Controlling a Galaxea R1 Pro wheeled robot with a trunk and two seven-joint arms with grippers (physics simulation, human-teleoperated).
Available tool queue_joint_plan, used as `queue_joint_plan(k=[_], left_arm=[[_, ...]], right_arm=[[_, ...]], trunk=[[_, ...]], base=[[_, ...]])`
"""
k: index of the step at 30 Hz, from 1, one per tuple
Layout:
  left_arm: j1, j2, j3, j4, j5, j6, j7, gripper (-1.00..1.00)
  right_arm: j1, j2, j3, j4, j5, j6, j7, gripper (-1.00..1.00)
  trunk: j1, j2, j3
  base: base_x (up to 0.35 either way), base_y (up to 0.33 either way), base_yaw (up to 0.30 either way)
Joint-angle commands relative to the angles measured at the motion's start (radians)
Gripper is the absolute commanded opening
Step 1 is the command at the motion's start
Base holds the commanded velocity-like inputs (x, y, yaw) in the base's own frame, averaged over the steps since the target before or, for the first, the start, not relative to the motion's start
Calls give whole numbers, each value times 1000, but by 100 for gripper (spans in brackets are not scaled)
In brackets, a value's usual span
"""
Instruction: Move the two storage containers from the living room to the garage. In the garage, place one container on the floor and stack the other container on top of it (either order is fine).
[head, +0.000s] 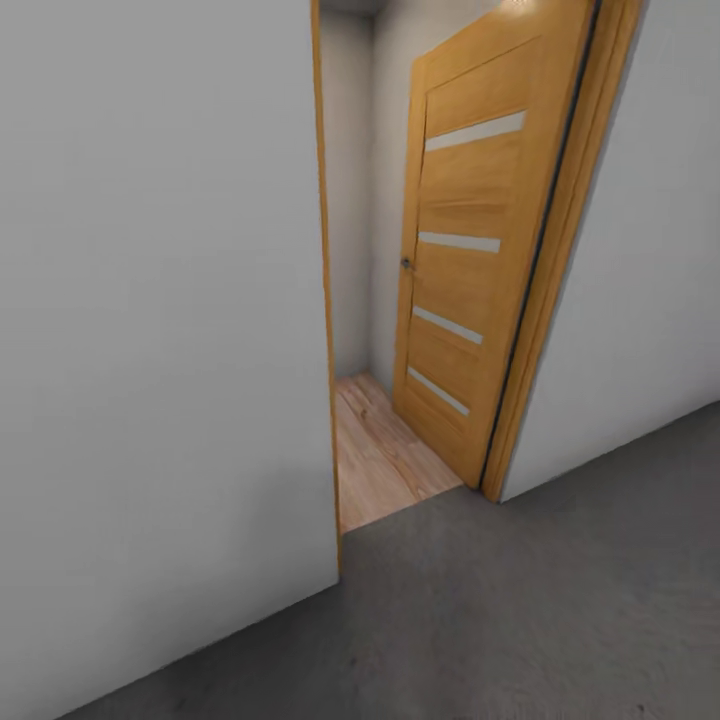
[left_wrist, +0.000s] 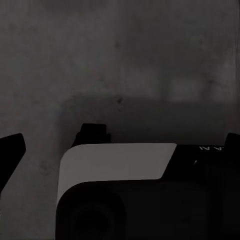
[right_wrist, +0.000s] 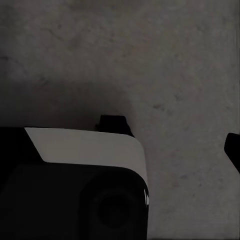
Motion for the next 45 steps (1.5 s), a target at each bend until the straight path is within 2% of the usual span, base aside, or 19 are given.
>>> queue_joint_plan(k=[1,33,38,45], left_arm=[[0,1,2,1,5,-3,-2,100],[0,0,2,1,5,0,-2,100],[0,1,2,1,5,0,-2,100],[0,1,2,1,5,1,-2,100]], right_arm=[[-1,1,8,3,-10,-5,-1,100],[-2,1,8,3,-10,-5,-1,100],[-2,1,8,3,-10,-5,-1,100],[-1,1,8,3,-10,-5,-1,100]], trunk=[[0,0,-1],[0,0,-1],[0,0,-1],[0,0,-1]], base=[[0,0,-293],[3,0,-293],[211,0,-241],[310,0,-36]])
